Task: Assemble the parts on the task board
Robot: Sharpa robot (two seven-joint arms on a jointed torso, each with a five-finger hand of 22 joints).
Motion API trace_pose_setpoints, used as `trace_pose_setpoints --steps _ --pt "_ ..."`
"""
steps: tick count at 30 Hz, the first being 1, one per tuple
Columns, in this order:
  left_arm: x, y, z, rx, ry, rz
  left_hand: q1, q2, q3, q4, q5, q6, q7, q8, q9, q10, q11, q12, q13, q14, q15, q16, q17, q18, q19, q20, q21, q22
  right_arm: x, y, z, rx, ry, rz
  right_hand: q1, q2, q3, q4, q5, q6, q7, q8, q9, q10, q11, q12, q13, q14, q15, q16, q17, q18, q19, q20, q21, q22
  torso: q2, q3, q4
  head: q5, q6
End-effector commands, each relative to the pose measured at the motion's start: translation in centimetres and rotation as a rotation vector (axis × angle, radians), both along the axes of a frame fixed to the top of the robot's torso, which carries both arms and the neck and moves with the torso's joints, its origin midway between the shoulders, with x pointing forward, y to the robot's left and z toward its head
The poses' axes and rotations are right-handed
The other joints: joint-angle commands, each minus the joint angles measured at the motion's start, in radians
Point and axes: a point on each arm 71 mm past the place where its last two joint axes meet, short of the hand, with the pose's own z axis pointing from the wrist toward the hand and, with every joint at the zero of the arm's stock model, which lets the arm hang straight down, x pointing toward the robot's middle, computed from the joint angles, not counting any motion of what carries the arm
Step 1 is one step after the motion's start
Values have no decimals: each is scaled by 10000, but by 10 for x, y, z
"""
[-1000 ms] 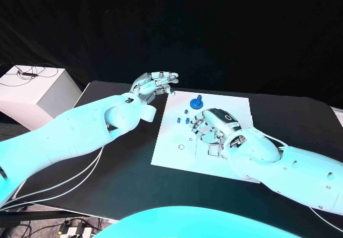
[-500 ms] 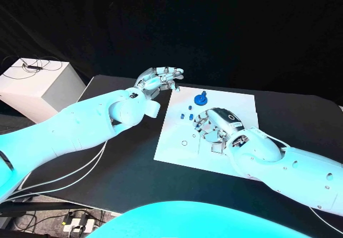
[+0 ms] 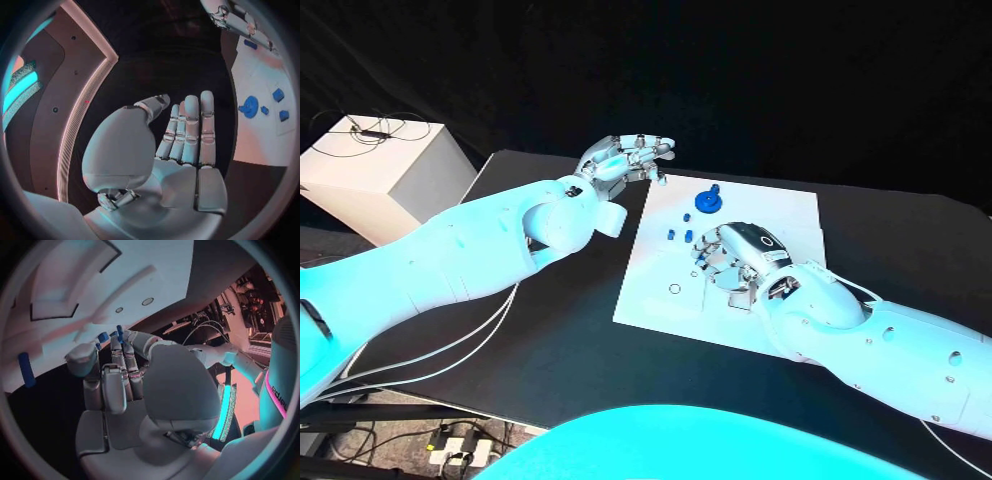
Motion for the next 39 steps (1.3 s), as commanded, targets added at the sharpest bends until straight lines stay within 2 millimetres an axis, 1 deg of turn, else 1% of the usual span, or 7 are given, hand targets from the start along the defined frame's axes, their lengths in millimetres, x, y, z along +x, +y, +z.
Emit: trace_pose_setpoints --steps 1,16,23,25,26,32,39 --pt "0 -1 2 10 -108 -67 108 22 -73 11 -15 -51 -8 -5 0 -70 -3 -40 -17 -32 34 -46 -8 54 53 -21 -57 -9 -1 2 -1 -44 -109 224 171 94 50 -79 35 -2 73 -40 16 417 -371 41 186 559 -59 13 74 -57 28 -2 10 9 -3 7 9 35 1" --pt "0 0 2 35 -111 -45 108 22 -73 11 -15 -51 -8 -5 0 -70 -3 -40 -17 -32 34 -46 -8 54 53 -21 -57 -9 -3 3 -6 -143 21 287 174 86 56 -92 51 0 76 -39 18 423 -369 36 187 559 -57 16 75 -56 23 -2 8 10 -1 15 -3 122 1" --pt "0 0 2 49 -115 -51 125 21 -87 17 -14 -52 -13 4 2 -77 -5 -40 -27 -35 32 -53 -12 56 59 -21 -76 -22 -3 2 -8 -212 97 291 174 86 56 -92 51 0 76 -39 18 423 -369 36 187 559 -57 16 75 -56 23 -2 8 10 -1 12 -2 111 1" --pt "0 0 2 51 -115 -51 125 21 -87 17 -14 -52 -13 4 2 -77 -5 -40 -27 -35 32 -53 -12 56 59 -21 -76 -22 -3 2 -8 -232 120 298 174 86 56 -92 51 0 76 -39 18 423 -369 36 187 559 -57 16 75 -56 23 -2 8 10 1 12 -3 141 1" --pt "0 0 2 52 -114 -51 125 21 -87 17 -14 -52 -13 4 2 -77 -5 -40 -27 -35 32 -53 -12 56 59 -21 -76 -22 -3 2 -9 -244 135 303 174 86 56 -92 51 0 76 -39 18 423 -369 36 187 559 -57 16 75 -56 23 -2 8 10 4 12 0 117 1" --pt "0 0 2 54 -112 -53 125 21 -87 17 -14 -52 -13 4 2 -77 -5 -40 -27 -35 32 -53 -12 56 59 -21 -76 -22 -4 2 -11 -313 225 340 174 86 56 -92 51 0 76 -39 18 423 -369 36 187 559 -57 16 75 -56 23 -2 8 10 4 13 11 156 1" --pt "0 0 1 50 -95 -54 125 21 -87 17 -14 -52 -13 4 2 -77 -5 -40 -27 -35 32 -53 -12 56 59 -21 -76 -22 -6 4 -13 -373 326 385 174 86 56 -92 51 0 76 -39 18 423 -369 36 187 559 -57 16 75 -56 23 -2 8 10 9 18 -4 150 1"
